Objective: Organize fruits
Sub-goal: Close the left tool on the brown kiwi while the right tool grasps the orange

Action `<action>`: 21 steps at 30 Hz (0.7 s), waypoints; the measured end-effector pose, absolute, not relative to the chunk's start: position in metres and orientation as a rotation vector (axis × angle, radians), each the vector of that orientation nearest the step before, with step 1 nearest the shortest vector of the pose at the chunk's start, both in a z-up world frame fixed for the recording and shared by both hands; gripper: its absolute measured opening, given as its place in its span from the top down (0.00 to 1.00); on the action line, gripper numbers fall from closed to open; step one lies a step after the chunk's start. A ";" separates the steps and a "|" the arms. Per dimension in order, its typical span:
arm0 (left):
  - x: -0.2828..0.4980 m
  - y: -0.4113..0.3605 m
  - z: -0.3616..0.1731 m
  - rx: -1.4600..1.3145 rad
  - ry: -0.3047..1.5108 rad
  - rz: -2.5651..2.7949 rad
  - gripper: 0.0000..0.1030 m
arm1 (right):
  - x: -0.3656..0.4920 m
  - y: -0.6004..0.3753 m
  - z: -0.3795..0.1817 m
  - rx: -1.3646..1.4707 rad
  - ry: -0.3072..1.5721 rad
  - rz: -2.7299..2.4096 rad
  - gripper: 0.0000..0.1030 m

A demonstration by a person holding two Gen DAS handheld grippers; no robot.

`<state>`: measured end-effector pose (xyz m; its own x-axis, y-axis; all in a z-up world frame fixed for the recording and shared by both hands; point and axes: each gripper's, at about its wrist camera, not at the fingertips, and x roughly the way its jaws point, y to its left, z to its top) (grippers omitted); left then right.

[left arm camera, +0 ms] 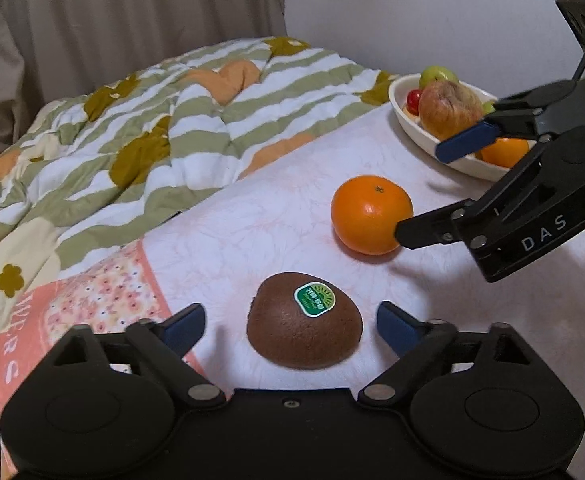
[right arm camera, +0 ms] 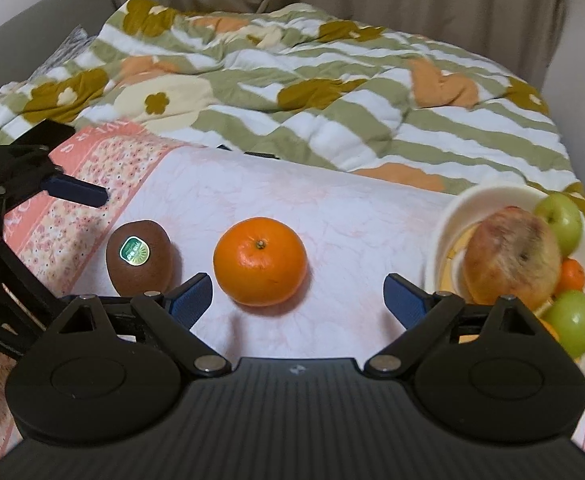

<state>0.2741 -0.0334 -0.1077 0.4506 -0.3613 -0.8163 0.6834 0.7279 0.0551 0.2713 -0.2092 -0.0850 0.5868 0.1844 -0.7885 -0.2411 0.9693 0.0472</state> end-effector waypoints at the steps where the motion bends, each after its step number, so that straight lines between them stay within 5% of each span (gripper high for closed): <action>1: 0.275 -0.035 -0.110 0.411 0.895 -0.670 0.12 | 0.274 -0.209 -0.087 -0.066 0.914 0.255 0.00; 6: 0.278 -0.040 -0.118 0.421 0.928 -0.685 0.31 | 0.283 -0.208 -0.093 -0.054 0.932 0.287 0.00; 21: 0.272 -0.027 -0.115 0.365 0.964 -0.610 0.32 | 0.294 -0.192 -0.106 -0.046 0.945 0.342 0.00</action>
